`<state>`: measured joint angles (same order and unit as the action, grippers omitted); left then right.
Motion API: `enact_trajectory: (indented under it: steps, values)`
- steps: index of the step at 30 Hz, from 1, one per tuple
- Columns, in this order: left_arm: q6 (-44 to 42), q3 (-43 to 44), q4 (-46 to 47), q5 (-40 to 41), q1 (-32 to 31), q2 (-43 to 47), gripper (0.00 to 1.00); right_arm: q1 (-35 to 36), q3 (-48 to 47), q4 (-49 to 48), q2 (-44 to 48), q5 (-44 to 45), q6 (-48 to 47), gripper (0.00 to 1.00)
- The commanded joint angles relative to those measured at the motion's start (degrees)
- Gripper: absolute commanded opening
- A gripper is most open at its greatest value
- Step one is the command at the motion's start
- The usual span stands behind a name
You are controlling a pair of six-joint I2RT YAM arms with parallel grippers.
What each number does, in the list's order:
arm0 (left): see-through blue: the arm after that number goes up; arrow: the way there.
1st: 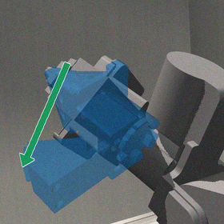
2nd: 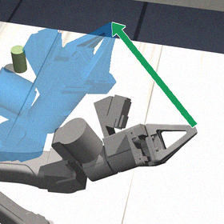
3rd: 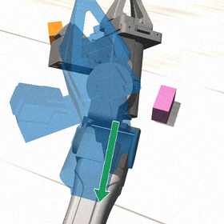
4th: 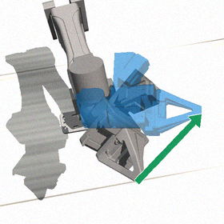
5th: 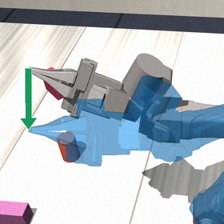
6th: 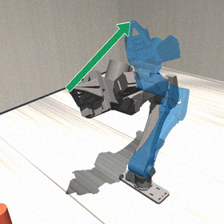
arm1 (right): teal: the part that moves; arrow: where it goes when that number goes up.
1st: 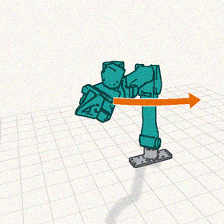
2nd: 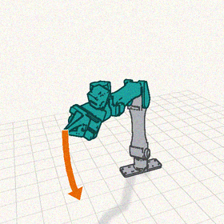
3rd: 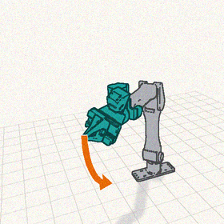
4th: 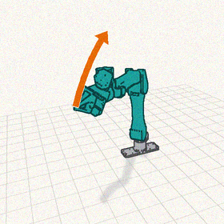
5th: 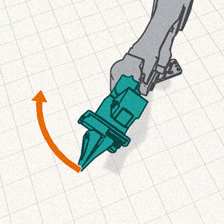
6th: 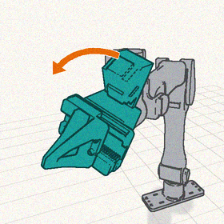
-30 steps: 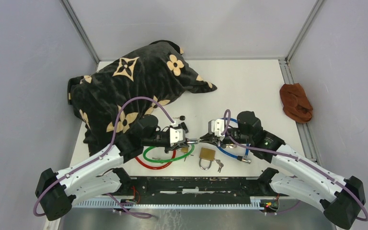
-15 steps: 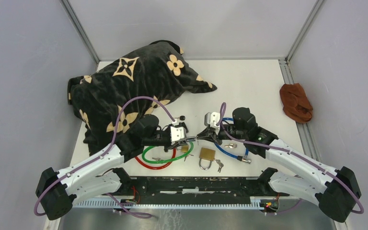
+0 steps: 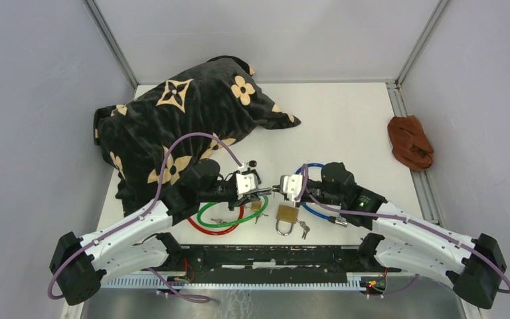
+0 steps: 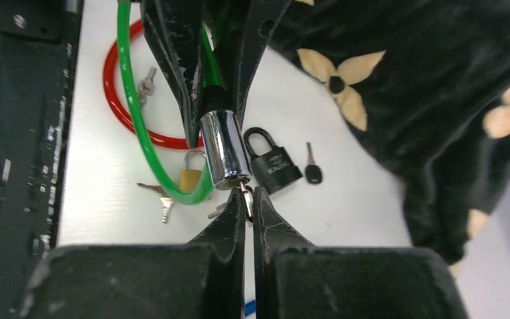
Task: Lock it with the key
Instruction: Lock the lock.
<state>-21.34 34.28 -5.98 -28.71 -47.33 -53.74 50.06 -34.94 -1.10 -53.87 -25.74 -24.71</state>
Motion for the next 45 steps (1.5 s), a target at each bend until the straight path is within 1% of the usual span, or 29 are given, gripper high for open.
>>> enact_trajectory:
  steps: [1,5,10,14,18,22,26,27,30,32,35,37,39,40,42,45]
  values:
    - [4.8,-0.25,4.23,-7.74,-2.15,-0.87,0.02,6.34,3.97,-2.96,1.35,6.57,-16.54,0.0]
    - [8.15,-0.27,5.08,-8.8,-2.13,-1.44,0.02,10.24,5.2,-5.12,1.87,13.05,-27.21,0.0]
    - [13.52,-0.91,7.71,-10.76,-2.13,-2.43,0.02,15.68,4.59,-6.79,1.08,20.98,-36.76,0.0]
    - [14.84,-1.2,8.44,-11.05,-2.05,-2.56,0.02,18.9,4.67,-6.21,0.36,25.35,-43.25,0.0]
    - [14.7,-1.09,7.4,-10.9,-1.74,-2.21,0.02,19.37,4.44,-4.53,0.65,25.38,-43.25,0.0]
    - [11.29,-1.13,5.63,-10.26,-1.7,-1.53,0.02,19.07,2.96,-1.8,1.95,24.19,-36.7,0.01]
    - [8.96,-1.05,3.96,-10.03,-1.71,-1.22,0.02,18.23,1.17,2.98,2.21,22.54,-32.39,0.14]
    - [9.0,-1.23,4.22,-10.16,-1.73,-1.18,0.02,18.06,0.5,4.01,2.22,22.21,-31.58,0.2]
    - [9.23,-1.47,5.08,-10.4,-1.67,-1.08,0.02,17.29,-1.99,7.89,1.86,19.73,-28.81,0.42]
    - [8.99,-1.5,4.83,-10.02,-1.66,-0.89,0.02,16.47,-3.66,11.22,2.01,17.94,-26.66,0.53]
    - [7.9,-1.7,4.32,-9.24,-1.69,-0.49,0.02,14.97,-4.07,12.97,3.82,16.56,-22.07,0.63]
    - [6.89,-1.84,4.28,-8.73,-1.71,-0.3,0.02,12.93,-2.96,12.05,6.07,15.72,-18.79,0.69]
    - [6.46,-2.08,4.79,-7.85,-1.71,0.06,0.02,10.78,-0.96,9.67,8.98,13.84,-15.13,0.77]
    - [6.45,-2.15,5.25,-7.18,-1.71,0.21,0.02,9.74,0.09,8.05,10.31,13.28,-12.65,0.97]
    - [6.57,-2.34,6.58,-5.23,-1.71,0.78,0.02,7.48,3.05,3.21,13.31,14.75,-7.2,0.98]
    - [7.29,-2.56,9.22,-0.37,-1.74,1.63,0.02,4.57,11.8,-9.52,19.62,20.05,3.6,0.98]
